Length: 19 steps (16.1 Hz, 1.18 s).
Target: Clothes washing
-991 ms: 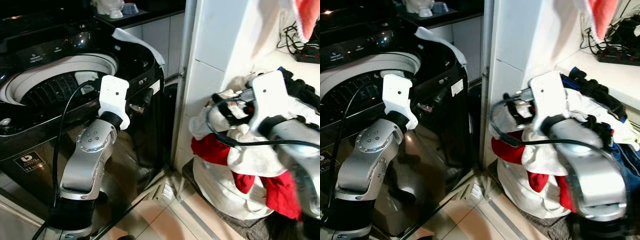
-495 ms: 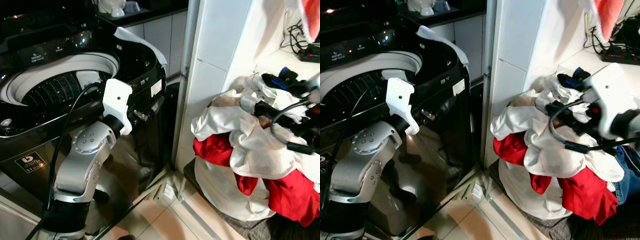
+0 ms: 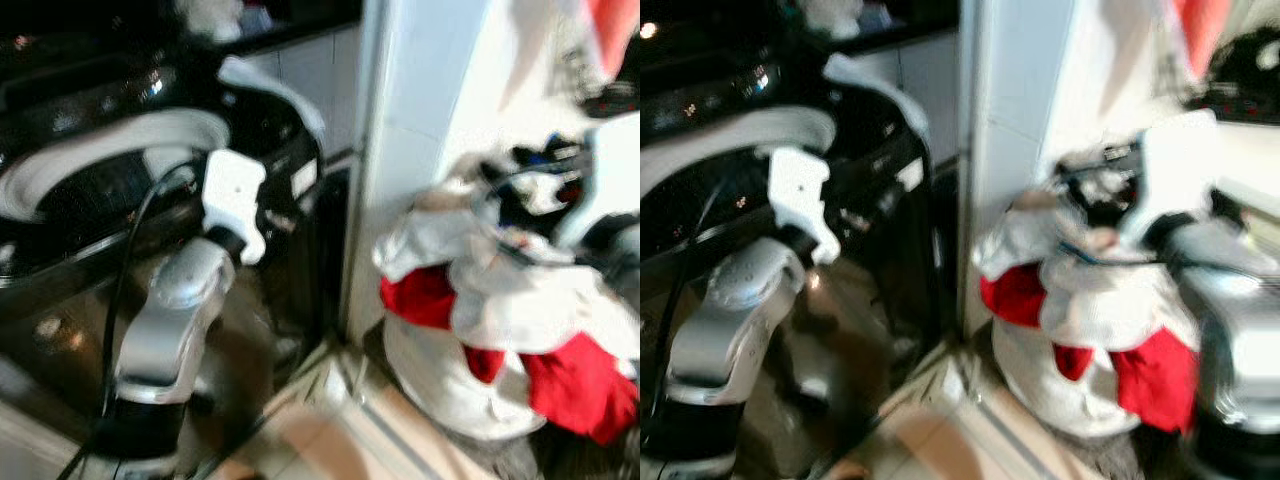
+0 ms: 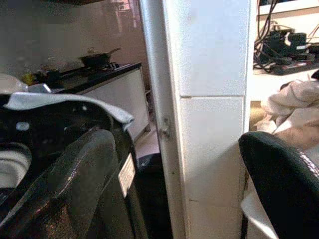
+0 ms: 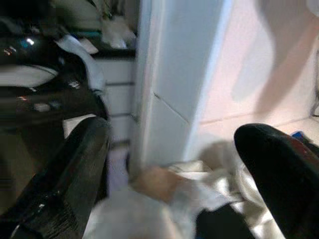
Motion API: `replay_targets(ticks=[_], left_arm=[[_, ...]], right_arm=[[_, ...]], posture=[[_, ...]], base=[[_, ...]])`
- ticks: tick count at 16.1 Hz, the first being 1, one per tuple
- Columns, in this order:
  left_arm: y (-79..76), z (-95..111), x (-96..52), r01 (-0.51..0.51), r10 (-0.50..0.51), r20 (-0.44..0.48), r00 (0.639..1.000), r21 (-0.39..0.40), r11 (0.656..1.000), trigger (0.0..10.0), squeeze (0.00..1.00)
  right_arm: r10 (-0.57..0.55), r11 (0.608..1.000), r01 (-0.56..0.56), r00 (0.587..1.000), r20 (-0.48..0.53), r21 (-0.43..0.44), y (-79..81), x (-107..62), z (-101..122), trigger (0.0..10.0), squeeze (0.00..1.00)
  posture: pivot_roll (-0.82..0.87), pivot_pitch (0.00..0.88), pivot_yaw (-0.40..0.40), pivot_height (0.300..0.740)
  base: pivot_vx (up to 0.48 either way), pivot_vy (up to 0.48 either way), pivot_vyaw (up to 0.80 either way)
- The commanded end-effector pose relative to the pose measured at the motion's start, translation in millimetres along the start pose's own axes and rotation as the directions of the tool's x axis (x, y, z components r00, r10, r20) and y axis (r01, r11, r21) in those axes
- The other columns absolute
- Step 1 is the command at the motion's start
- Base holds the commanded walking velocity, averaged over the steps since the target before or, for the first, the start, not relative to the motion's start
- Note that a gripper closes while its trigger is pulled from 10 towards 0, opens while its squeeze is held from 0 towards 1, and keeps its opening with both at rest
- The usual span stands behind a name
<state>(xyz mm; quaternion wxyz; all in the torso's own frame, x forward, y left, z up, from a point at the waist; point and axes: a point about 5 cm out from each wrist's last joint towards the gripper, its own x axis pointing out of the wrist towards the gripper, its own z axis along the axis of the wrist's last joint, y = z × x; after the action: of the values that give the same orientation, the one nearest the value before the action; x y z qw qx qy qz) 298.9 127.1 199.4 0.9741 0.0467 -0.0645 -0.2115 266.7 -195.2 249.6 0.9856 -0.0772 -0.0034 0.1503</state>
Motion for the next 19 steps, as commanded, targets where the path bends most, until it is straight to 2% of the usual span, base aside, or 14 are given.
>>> replay_targets(ticks=[1, 4, 6, 8, 11, 19], left_arm=[[1.0, 2.3, 2.9, -0.008, 0.008, 0.002, 1.0, 0.007, 1.0, 10.0, 0.0], [3.0, 2.9, 3.3, -0.024, 0.024, 0.007, 1.0, 0.011, 1.0, 10.0, 0.0], [5.3, 4.0, 2.8, -0.057, 0.056, 0.021, 0.998, 0.008, 0.998, 10.0, 0.0], [8.6, 4.2, 2.5, -0.081, 0.08, 0.015, 0.997, 0.034, 0.996, 10.0, 0.0], [11.5, 3.6, 3.0, -0.081, 0.08, 0.014, 0.997, 0.029, 0.996, 10.0, 0.0], [4.8, 0.9, 6.9, -0.066, 0.066, 0.006, 0.998, 0.023, 0.998, 10.0, 0.0]], right_arm=[[-0.007, 1.0, 0.007, 1.0, -0.007, 0.007, 4.8, -2.1, -1.5, 10.0, 0.0], [-0.003, 0.999, 0.003, 1.0, -0.009, 0.033, 15.9, 0.3, -5.4, 10.0, 0.0], [-0.013, 1.0, 0.013, 1.0, -0.025, 0.009, 19.3, 0.8, -7.1, 10.0, 0.0], [-0.012, 1.0, 0.012, 0.999, -0.033, -0.003, 20.7, 0.3, -8.7, 10.0, 0.0], [-0.008, 1.0, 0.008, 0.999, -0.039, -0.012, 23.2, -0.9, -9.6, 10.0, 0.0], [-0.061, 0.998, 0.06, 0.997, -0.047, -0.024, 23.2, -1.3, -14.7, 10.0, 0.0]], posture=[[-0.01, 0.0, 0.037, 0.74], [-0.01, 0.0, 0.038, 0.74], [-0.01, 0.0, 0.038, 0.74], [-0.01, 0.0, 0.037, 0.74], [-0.01, 0.0, 0.04, 0.74], [-0.02, 0.0, 0.047, 0.74]], base=[[0.307, 0.0, -0.73], [0.303, 0.0, -0.66], [0.148, 0.0, 0.0], [0.0, 0.0, 0.0], [0.0, 0.0, 0.0], [0.0, 0.031, 0.0]])
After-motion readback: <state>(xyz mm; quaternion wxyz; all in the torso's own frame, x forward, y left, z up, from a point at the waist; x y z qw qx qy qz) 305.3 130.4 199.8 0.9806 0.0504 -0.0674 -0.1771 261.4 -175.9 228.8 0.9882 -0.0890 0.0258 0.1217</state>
